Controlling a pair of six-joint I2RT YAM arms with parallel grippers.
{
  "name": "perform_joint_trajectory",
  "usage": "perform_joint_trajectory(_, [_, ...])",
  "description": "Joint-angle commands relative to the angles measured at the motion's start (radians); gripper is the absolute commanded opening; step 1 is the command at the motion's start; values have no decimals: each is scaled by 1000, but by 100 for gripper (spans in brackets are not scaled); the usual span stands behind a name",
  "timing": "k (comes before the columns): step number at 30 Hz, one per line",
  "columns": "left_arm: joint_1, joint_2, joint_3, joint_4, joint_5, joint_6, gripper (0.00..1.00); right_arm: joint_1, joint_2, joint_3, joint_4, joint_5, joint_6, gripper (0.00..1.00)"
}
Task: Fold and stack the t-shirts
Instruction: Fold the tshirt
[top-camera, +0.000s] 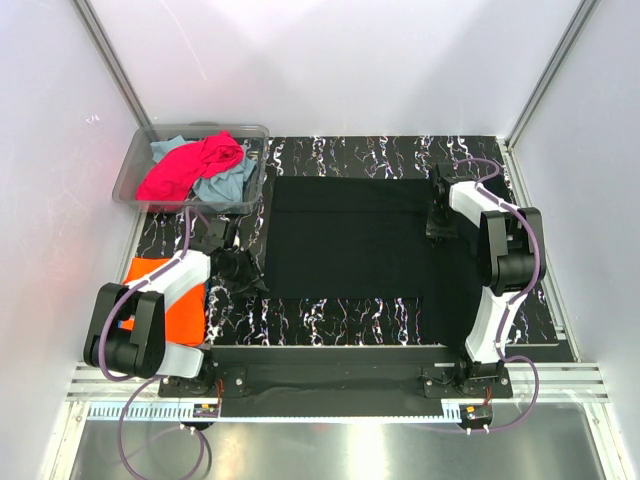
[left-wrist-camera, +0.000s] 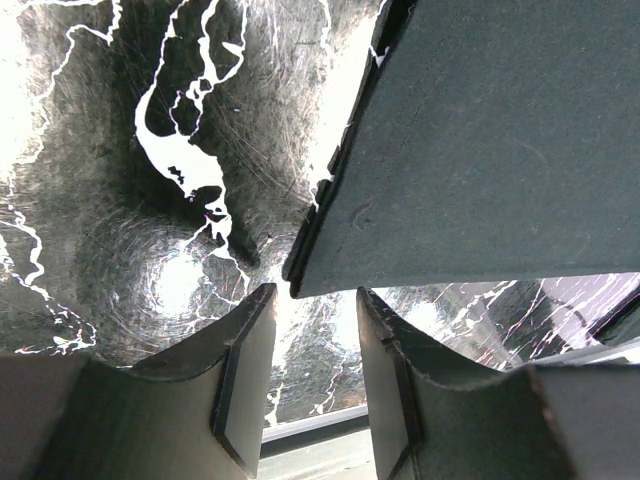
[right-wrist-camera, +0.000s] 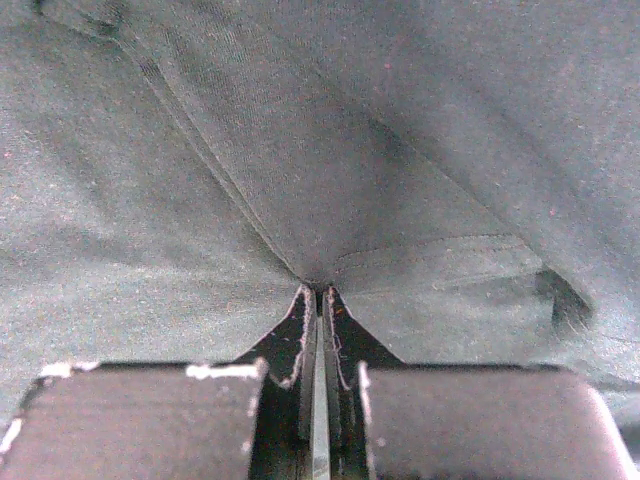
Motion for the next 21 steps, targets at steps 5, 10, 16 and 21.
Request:
perform_joint_trajectory(5, [6,-12,24,10,18,14,42,5,-82,66,-122,16,-7,4])
perform_joint_trajectory(10, [6,-18,19,11,20,11,43,5,-94,84,-166,-23,1,1])
perform_joint_trajectory(16, [8,-21,16,11,20,9,43,5,-85,94,-205,-112,-11,0])
perform_joint_trajectory(21, [9,-23,15,13,15,9,43,5,-67,86,-214,-162,21,1])
